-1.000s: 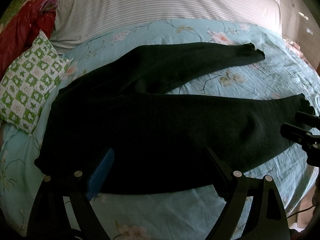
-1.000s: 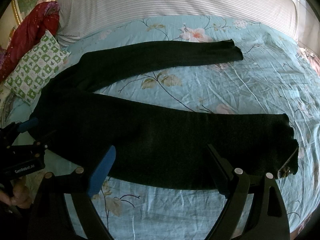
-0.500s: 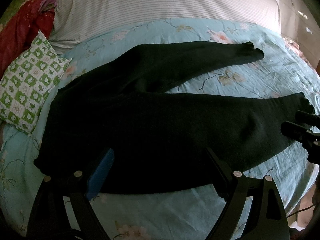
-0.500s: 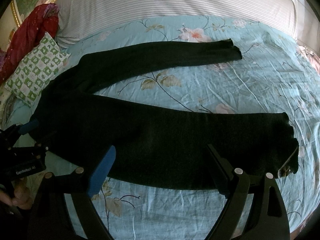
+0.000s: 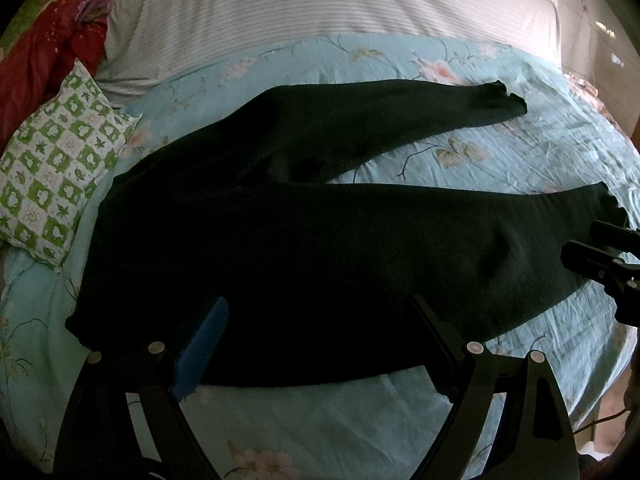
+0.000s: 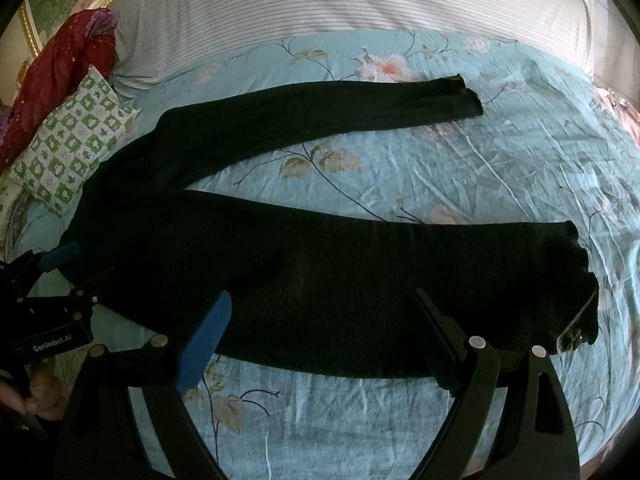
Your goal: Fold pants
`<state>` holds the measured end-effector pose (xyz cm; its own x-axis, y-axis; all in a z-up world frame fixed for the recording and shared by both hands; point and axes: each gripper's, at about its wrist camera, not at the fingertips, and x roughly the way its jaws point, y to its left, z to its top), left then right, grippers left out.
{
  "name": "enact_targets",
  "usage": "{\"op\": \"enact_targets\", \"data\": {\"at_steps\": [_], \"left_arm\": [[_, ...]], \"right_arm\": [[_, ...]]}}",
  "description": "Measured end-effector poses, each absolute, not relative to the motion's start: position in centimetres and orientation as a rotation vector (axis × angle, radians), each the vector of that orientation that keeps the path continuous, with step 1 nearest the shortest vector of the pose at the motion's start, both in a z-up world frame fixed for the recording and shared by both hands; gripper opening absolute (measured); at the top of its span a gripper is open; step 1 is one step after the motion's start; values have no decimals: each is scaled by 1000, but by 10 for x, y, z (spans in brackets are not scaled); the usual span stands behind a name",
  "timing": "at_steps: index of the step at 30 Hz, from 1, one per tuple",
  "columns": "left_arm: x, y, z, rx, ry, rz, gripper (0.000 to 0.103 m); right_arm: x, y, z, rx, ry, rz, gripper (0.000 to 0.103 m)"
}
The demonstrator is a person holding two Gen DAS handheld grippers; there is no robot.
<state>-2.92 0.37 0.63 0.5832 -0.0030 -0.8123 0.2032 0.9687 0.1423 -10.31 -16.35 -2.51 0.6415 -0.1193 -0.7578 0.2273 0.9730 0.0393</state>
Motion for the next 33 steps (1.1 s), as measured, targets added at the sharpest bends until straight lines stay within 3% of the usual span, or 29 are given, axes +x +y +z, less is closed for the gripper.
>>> {"op": "enact_targets", "data": {"at_steps": [14, 33], "left_arm": [[-18, 1, 7, 216, 975, -122, 90], [96, -49, 34, 295, 1008, -160, 90]], "right_arm": [[-101, -177, -21, 212, 879, -172, 89], [-29, -277, 23, 273, 893, -125, 89]]}}
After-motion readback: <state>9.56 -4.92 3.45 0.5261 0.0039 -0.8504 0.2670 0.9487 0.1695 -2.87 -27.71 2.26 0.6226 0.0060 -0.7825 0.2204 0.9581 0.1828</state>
